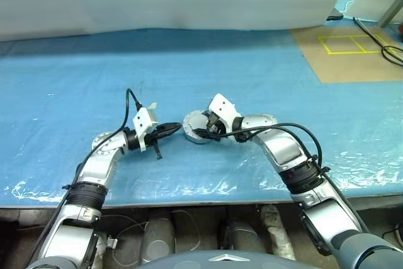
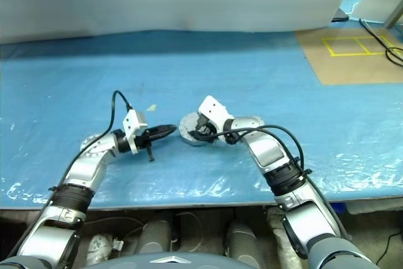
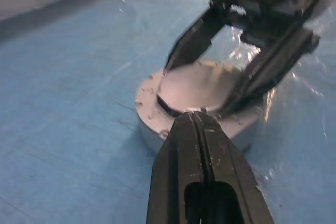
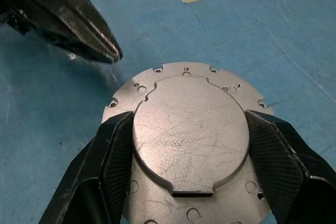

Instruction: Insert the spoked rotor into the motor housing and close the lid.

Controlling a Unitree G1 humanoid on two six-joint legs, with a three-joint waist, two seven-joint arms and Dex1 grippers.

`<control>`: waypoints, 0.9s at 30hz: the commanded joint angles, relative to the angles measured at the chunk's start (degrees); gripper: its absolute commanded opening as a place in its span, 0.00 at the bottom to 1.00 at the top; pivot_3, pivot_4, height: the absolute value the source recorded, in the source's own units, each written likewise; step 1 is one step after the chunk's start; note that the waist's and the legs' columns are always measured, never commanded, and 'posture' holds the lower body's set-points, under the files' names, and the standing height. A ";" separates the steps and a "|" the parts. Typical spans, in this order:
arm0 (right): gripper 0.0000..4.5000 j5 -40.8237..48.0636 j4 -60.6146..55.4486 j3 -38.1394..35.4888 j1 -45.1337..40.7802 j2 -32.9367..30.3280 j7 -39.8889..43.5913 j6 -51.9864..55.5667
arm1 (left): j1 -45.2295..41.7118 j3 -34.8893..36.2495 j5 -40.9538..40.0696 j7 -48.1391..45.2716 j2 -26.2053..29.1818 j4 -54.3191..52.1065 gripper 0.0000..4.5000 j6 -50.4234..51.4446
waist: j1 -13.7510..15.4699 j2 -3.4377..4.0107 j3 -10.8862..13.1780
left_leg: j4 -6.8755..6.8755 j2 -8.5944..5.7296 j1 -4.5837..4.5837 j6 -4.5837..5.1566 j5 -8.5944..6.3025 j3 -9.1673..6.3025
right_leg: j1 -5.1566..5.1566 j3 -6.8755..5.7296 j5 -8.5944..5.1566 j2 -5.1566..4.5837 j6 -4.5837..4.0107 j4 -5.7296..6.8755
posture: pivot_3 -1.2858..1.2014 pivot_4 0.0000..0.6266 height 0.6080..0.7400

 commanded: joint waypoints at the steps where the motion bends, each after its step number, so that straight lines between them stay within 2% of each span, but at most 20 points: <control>1: 0.66 -1.43 5.06 1.30 2.65 -1.09 -0.44 4.33 | -1.49 0.29 -0.09 0.37 -0.52 -0.35 0.00 -1.00 | 0.01 0.00 0.00 | 0.01 0.00 0.00 0.00 0.00 0.00 | 0.01 0.00 0.00 -0.01 0.00 -0.02 | 0.52 0.24 1.00; 8: 0.66 -1.59 5.69 0.94 2.11 -1.74 -0.32 3.62 | -4.10 0.27 1.47 2.73 -2.74 1.97 0.00 -2.14 | -0.04 0.00 0.00 | 0.03 0.00 0.01 0.00 0.00 0.00 | 0.03 0.00 0.01 -0.02 0.00 -0.02 | 0.52 0.24 1.00; 27: 0.66 -1.08 4.99 0.55 2.49 -1.57 -0.57 4.55 | -5.76 -4.29 9.06 4.59 -3.57 9.19 0.00 -7.00 | 0.23 0.03 -0.02 | 0.01 -0.04 0.07 0.01 0.00 0.01 | 0.10 0.00 0.00 -0.10 0.00 -0.04 | 0.52 0.24 1.00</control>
